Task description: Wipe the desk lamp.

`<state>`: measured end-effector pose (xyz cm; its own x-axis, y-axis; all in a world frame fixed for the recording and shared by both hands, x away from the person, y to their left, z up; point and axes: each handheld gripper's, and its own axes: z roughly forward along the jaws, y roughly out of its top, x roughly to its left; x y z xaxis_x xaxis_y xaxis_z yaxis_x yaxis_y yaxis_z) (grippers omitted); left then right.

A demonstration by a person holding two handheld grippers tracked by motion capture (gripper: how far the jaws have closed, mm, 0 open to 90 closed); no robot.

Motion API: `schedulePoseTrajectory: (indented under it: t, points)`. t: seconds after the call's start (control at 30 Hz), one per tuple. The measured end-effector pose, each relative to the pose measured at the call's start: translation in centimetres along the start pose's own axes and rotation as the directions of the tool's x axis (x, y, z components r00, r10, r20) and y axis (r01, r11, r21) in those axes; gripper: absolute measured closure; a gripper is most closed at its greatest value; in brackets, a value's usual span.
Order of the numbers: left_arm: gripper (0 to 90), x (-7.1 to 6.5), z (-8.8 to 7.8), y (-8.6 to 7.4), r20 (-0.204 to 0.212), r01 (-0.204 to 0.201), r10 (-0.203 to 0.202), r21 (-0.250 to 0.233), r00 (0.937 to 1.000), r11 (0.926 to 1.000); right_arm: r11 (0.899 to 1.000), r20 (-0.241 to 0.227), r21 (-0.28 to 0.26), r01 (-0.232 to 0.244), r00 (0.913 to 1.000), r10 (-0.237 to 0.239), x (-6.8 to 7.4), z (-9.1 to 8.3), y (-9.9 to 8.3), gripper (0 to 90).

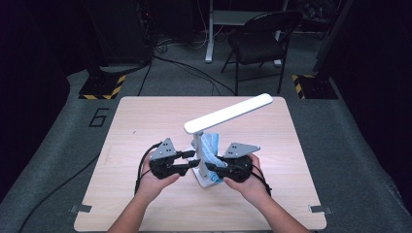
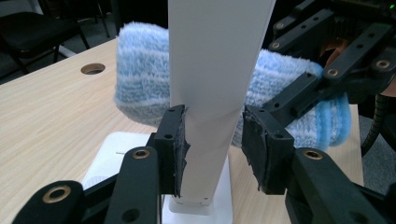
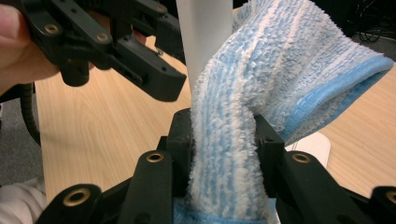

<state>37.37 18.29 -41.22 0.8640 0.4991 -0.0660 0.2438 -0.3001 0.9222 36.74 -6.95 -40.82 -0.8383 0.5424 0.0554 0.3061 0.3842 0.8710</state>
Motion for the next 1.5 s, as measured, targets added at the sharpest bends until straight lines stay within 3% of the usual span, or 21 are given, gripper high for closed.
schedulePoseTrajectory:
  t: [0.47, 0.77, 1.23, 1.5]
  points:
    - [59.6, 0.0, -0.1, 0.1, 0.002, -0.008, 0.008, -0.010, 1.0000, 0.9999, 0.999, 0.000, 0.042, -0.006, 1.0000, 0.006, -0.1, 0.7, -0.9, 66.2]
    - [59.7, 0.0, -0.2, 0.2, 0.002, -0.009, 0.009, -0.011, 1.0000, 0.9999, 0.998, 0.007, 0.054, 0.011, 0.9999, -0.012, 0.1, 0.3, 0.0, 66.2]
    - [59.6, -0.2, -0.4, 0.4, 0.012, -0.008, 0.008, -0.014, 0.9999, 0.9999, 0.999, 0.000, 0.022, 0.046, 0.9990, -0.046, 0.4, -1.0, 1.7, 66.2]
    - [59.7, -0.2, -0.4, 0.4, 0.013, -0.006, 0.006, -0.015, 0.9999, 0.9999, 0.999, -0.001, 0.013, 0.042, 0.9991, -0.042, 0.5, -1.4, 2.3, 66.2]
